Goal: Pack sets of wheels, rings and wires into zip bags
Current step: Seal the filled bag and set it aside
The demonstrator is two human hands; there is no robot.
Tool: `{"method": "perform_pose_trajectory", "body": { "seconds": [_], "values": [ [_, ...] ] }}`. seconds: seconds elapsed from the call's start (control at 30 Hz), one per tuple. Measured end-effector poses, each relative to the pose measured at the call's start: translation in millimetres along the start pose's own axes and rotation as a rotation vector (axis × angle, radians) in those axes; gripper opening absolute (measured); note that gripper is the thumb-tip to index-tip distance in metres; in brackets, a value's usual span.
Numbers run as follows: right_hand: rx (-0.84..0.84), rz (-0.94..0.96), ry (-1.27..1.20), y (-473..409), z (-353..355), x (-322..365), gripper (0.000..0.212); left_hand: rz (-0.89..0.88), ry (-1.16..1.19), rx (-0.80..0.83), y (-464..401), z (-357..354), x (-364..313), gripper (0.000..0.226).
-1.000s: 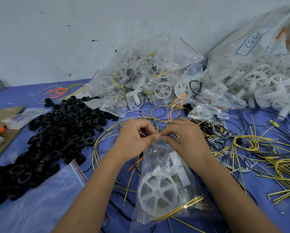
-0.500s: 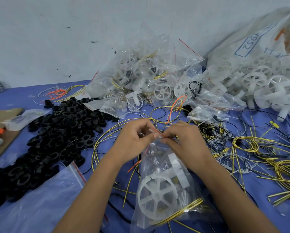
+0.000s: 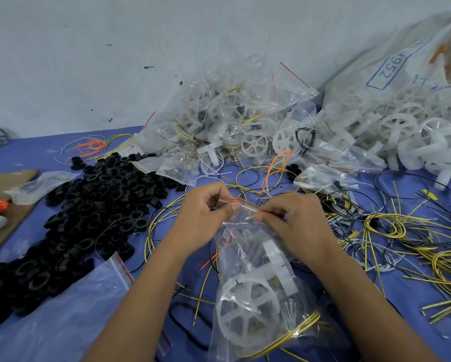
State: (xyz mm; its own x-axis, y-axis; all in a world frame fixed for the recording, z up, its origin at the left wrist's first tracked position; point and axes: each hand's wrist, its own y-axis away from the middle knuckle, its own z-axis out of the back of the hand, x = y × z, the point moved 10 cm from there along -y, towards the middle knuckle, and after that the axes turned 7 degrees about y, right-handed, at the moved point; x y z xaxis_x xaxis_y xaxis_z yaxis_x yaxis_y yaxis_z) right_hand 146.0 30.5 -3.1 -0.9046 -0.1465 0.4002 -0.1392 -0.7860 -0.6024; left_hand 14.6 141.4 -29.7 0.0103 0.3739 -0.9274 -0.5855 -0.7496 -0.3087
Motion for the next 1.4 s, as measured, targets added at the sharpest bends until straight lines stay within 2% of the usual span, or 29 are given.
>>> {"method": "perform_pose_trajectory", "body": {
  "seconds": [0.1,0.17,0.27,0.4,0.53,0.7,0.83,0.97,1.13,1.2,1.27,1.33,1.4],
  "values": [
    [-0.014,-0.095,0.058,1,6,-18,0.052,0.000,0.069,-0.058,0,14,0,0.017],
    [-0.078,-0.130,0.031,1,16,-22,0.060,0.004,0.105,-0.064,1,19,0,0.017],
    [-0.084,-0.126,-0.075,3,16,-16,0.059,0.017,0.137,-0.056,2,19,0,0.017],
    [-0.065,-0.166,-0.250,5,20,-22,0.043,0.055,0.174,-0.098,4,25,4,0.017],
    [-0.119,-0.155,-0.178,5,31,-23,0.044,0.065,0.195,-0.122,5,30,5,0.015],
    [-0.122,-0.211,-0.272,7,28,-30,0.046,0.071,0.214,-0.122,6,29,4,0.014],
    [-0.166,-0.195,-0.237,9,32,-29,0.046,0.074,0.223,-0.127,7,29,4,0.016],
    [-0.139,-0.250,-0.323,8,26,-35,0.032,0.072,0.242,-0.137,7,29,3,0.019],
    [-0.174,-0.242,-0.266,9,32,-30,0.033,0.070,0.256,-0.164,7,30,3,0.016],
    [-0.134,-0.303,-0.301,8,27,-35,0.037,0.051,0.269,-0.195,7,32,1,0.017],
    [-0.018,-0.368,-0.315,9,16,-37,0.056,0.024,0.292,-0.277,8,36,2,0.018],
    [0.179,-0.420,-0.418,11,-4,-32,0.069,-0.009,0.331,-0.380,9,38,2,0.017],
    [0.421,-0.411,-0.544,19,-27,-15,0.060,-0.033,0.361,-0.474,12,39,3,0.014]
  ]
}}
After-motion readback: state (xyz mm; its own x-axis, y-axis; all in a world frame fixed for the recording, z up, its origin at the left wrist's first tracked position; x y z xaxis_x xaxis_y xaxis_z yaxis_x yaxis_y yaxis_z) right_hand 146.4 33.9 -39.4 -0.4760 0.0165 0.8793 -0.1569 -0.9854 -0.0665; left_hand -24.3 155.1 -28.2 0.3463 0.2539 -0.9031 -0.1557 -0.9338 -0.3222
